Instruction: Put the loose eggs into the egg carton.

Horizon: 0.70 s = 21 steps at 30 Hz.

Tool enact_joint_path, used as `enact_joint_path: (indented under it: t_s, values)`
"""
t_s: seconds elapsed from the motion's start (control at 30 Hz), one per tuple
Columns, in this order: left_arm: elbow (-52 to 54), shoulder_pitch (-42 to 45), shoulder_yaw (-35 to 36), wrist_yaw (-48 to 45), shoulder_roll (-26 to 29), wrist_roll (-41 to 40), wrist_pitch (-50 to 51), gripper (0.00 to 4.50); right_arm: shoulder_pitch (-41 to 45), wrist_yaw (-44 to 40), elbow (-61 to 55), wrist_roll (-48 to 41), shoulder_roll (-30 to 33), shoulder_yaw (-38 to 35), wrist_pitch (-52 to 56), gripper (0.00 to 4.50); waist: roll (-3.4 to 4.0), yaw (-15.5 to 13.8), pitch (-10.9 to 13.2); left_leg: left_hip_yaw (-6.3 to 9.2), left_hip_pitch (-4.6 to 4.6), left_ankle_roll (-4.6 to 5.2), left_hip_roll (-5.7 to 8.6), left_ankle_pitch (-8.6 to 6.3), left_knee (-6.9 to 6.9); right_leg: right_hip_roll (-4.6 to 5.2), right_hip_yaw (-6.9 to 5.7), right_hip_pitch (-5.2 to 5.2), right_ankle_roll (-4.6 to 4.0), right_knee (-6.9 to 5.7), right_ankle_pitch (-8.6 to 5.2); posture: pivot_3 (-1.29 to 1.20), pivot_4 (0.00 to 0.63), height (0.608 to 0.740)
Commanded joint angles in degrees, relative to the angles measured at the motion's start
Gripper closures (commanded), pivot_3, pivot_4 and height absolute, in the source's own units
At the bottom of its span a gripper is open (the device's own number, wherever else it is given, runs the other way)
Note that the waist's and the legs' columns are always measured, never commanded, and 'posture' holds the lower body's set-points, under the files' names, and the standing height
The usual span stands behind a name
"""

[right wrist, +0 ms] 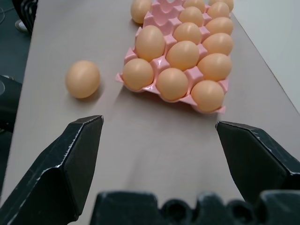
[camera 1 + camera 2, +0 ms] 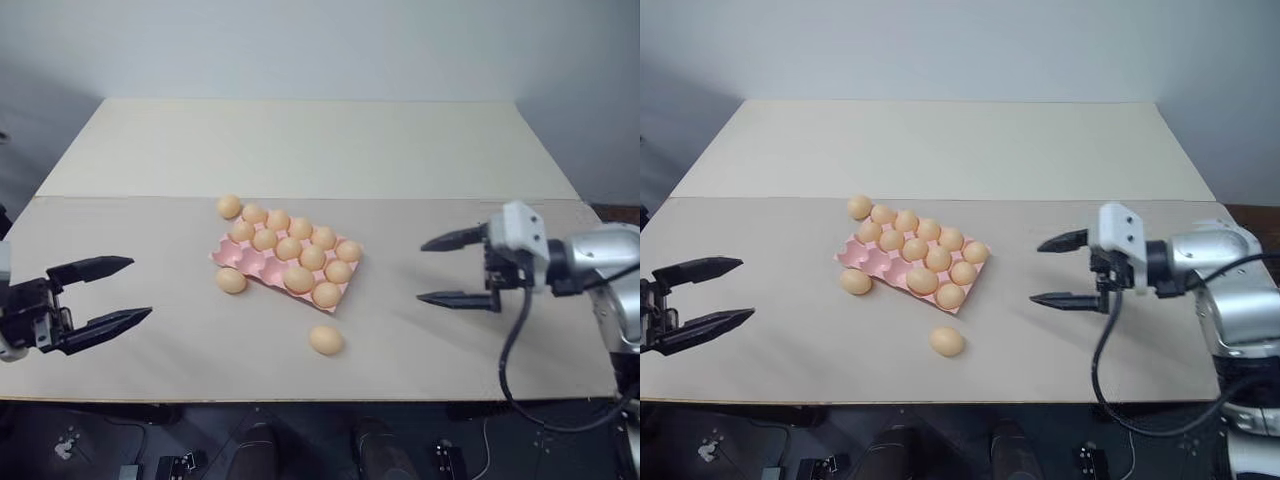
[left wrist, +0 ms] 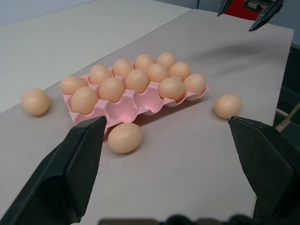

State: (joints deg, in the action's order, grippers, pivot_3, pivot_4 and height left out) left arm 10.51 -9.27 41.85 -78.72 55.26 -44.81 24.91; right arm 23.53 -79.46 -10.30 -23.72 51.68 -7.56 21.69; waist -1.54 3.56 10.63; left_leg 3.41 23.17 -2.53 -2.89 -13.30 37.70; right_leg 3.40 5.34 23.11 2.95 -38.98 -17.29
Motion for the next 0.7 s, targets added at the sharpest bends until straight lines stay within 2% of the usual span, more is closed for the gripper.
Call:
enact_joint_path:
  t_s: [0.03,0.17,0.43,0.63,0.7]
  values:
    - [-1.43,-1.66,2.33,-3.06,0.73,1.12,-2.31,0.00,-4.05,-2.03,-1.54,-2.85,1.82,-4.59,-3.54,0.02,0.00,0.04,0.00,0.00,0.00,0.00,0.00,0.00,0.00,-0.01,0.00,0.00,0.00,0.00,0.00,0.00,0.150,0.740]
    - [-1.87,-2.16,2.76,-3.75,0.86,1.22,-2.30,0.00,-8.81,-3.23,-3.48,-5.00,2.46,-6.47,-5.27,0.02,0.00,-0.06,0.00,0.00,0.01,0.00,0.00,0.00,0.00,0.00,0.00,-0.02,0.00,0.01,0.00,0.00,0.150,0.740]
    - [-1.41,-1.79,3.17,-4.34,1.28,0.90,-1.53,0.00,-8.02,-0.05,-8.03,-7.01,2.09,-5.31,-3.89,0.02,0.00,-0.07,0.00,-0.02,0.00,0.00,0.00,0.00,0.01,0.00,0.01,-0.02,0.01,0.01,-0.01,0.00,0.150,0.740]
    - [-0.10,0.43,1.72,-3.25,1.31,0.49,-0.86,0.00,-3.61,8.98,-16.37,-1.37,0.33,5.26,1.23,0.02,0.00,-0.01,0.00,-0.01,-0.01,0.00,-0.01,0.00,0.00,-0.01,0.01,-0.01,0.01,0.00,-0.01,0.00,0.150,0.740]
    - [0.25,0.71,1.31,-3.11,1.13,0.45,-0.60,0.00,-1.63,13.09,-19.33,1.66,-1.52,11.40,4.82,0.02,0.00,-0.05,0.00,-0.02,0.03,-0.01,0.00,0.00,0.00,0.01,0.01,0.01,0.01,0.01,-0.01,0.00,0.150,0.740]
